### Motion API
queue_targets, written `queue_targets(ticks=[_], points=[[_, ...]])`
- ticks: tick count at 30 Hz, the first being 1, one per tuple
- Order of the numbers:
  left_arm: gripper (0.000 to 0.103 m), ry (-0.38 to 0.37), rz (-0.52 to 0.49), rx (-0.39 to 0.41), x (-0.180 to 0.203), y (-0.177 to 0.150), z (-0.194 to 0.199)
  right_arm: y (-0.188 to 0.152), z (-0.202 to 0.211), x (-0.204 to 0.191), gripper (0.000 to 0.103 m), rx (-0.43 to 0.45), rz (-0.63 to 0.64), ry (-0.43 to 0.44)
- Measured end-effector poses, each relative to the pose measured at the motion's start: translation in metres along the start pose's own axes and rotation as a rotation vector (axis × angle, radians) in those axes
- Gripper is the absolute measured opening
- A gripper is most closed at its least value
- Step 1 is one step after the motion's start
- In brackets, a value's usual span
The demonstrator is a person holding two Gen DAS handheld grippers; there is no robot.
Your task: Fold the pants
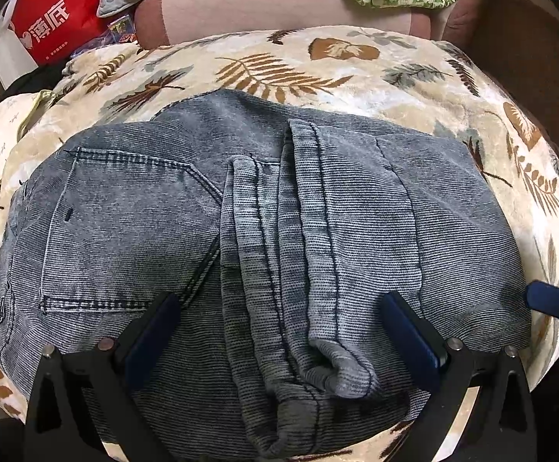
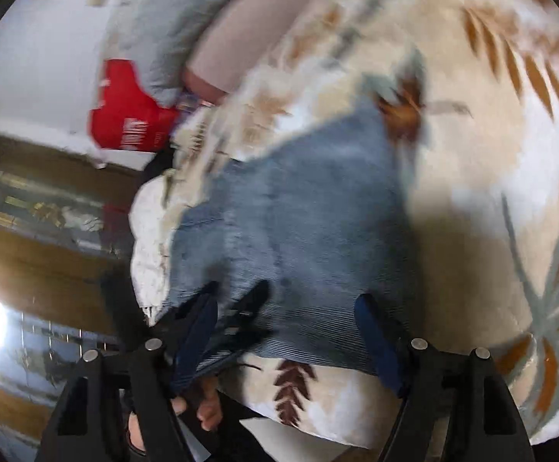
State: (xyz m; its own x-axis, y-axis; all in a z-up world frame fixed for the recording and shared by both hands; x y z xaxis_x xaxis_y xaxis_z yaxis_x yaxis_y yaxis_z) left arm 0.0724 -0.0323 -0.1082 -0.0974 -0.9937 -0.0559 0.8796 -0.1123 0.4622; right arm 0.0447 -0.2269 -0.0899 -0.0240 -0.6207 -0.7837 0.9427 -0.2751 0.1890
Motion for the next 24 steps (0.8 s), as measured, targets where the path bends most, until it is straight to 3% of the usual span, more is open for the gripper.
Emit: queue_targets(ticks=[3,6,9,11,12,14,17,20,24], points=[[0.103,0.007,0.0,-0.008,0.001,0.0,-0.001,-0.005,-0.017,0.022,0.078,-0.06,-0.035,-0.057],[0.103,-0.007,0.027,-0.006,-0.002,0.0,0.006,-0.001,-0.01,0.023,0.078,-0.029,-0.048,-0.004],[0.103,-0.012,0.061,0.023,-0.009,0.0,0.017,0.0,0.012,0.01,0.078,0.066,0.03,0.014],[0.103,0.0,0.078,0.05,-0.016,-0.001,0.026,0.0,0.011,0.002,0.078,0.052,0.041,0.058],[0.103,0.003,0.088,0.059,-0.018,-0.002,0.03,-0.001,0.006,0.004,0.078,0.029,0.044,0.049],[0.103,-0.01,0.098,0.07,-0.02,-0.005,0.036,-0.009,-0.02,0.019,0.078,-0.07,0.037,-0.07],[0.103,-0.032,0.079,0.095,-0.018,-0.017,0.05,-0.01,-0.013,0.011,0.078,-0.044,0.06,-0.07],[0.103,-0.052,0.092,0.168,-0.027,-0.036,0.073,-0.007,0.005,0.001,0.078,0.006,0.081,-0.073],[0.103,-0.042,0.2,0.218,-0.075,-0.053,0.093,0.005,0.007,-0.037,0.078,0.004,0.171,-0.106]])
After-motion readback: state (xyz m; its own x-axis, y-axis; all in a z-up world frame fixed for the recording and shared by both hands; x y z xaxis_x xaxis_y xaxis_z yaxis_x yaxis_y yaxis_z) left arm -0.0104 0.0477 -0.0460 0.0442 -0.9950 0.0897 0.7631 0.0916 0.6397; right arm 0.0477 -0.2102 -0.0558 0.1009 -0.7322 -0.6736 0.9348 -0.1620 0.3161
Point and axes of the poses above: each gripper's, at about its wrist camera, not at the fingertips, and z roughly against the way its jaws point, x to its right, y to its top, the point moved 3 cm from there along -z, roughly the way its jaws point, and after that the axes turned 5 degrees about -z, right-handed, at the moved point
